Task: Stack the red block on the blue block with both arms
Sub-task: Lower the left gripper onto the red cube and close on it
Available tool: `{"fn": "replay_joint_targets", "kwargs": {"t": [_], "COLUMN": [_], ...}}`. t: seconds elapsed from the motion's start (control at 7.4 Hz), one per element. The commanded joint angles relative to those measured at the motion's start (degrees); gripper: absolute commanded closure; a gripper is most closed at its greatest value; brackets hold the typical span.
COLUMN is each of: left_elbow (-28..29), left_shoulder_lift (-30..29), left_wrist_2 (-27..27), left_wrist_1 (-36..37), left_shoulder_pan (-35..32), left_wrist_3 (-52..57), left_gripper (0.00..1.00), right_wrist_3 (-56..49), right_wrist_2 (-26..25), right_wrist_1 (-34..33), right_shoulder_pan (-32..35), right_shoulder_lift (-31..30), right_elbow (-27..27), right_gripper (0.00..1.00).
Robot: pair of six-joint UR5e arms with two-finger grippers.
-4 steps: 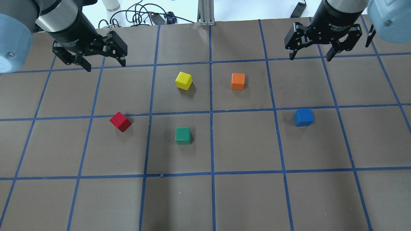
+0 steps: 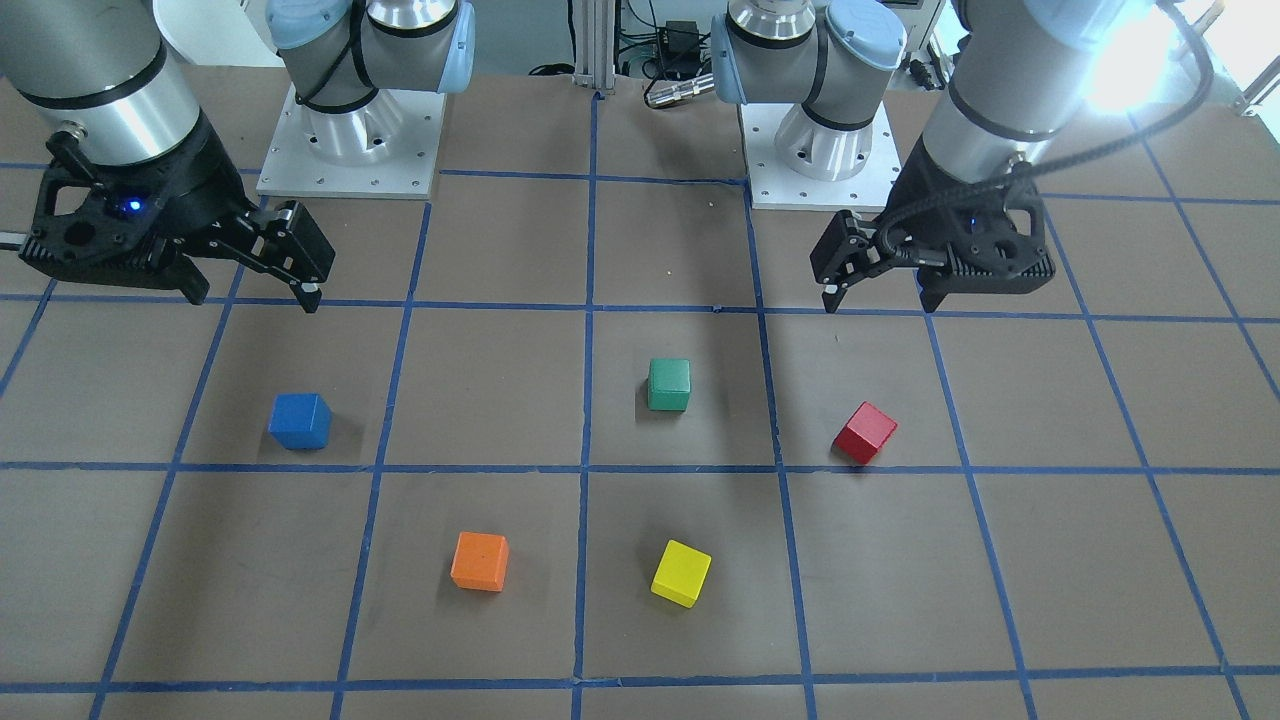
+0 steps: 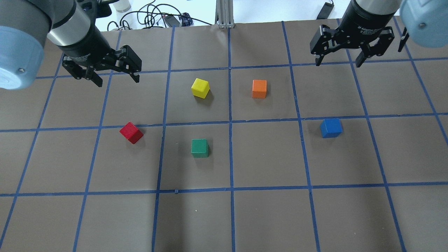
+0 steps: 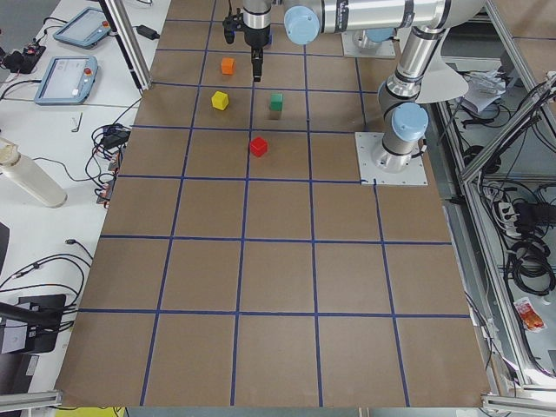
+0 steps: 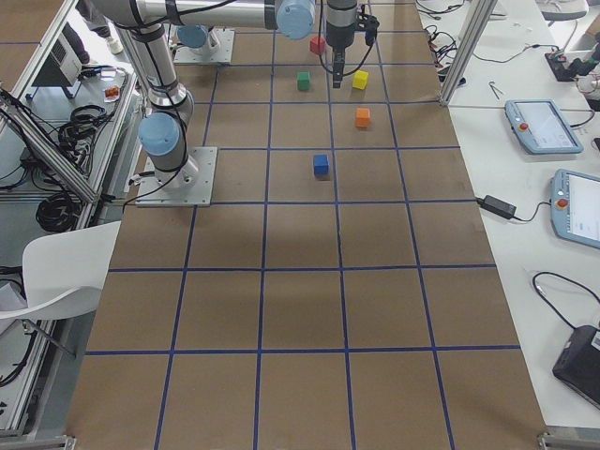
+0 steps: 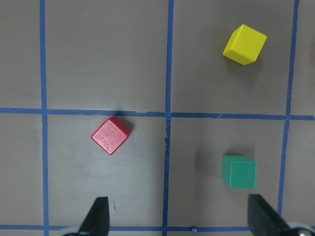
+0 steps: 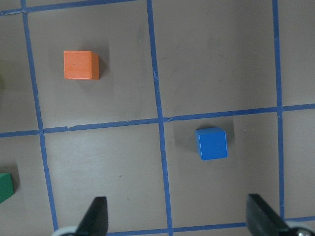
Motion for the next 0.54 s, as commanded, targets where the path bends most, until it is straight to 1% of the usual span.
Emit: {"fn": "replay_joint_targets", "kwargs": {"t": [0.0,0.14,0.27,0.41], "left_elbow": [-4.9,-7.9,-12.5,-17.0], "left_shoulder_lift": [-2.4,-3.6,-5.0,-6.6], "left_wrist_2": [-0.2,-0.3,-0.4,-0.8], "left_wrist_1": [2.3,4.7,11.3,19.5], "left_shoulder_pan": [7.5,9.1,9.1,9.2], "left_wrist_3": [-3.8,-8.0,-12.9,-16.8], "left_gripper": [0.00,0.00,0.00,0.00], "right_wrist_3": [0.0,0.0,0.0,-0.1], "right_wrist_2": [0.0,0.0,0.0,-0.1], "right_wrist_1": [0.1,0.1,0.2,0.2], "right_shoulder_pan": [0.0,0.0,0.0,0.0], "right_shoulder_lift": [0.0,0.0,0.0,0.0], "right_elbow": [0.2,0.3,0.3,0.4], "right_gripper": [0.00,0.00,0.00,0.00]}}
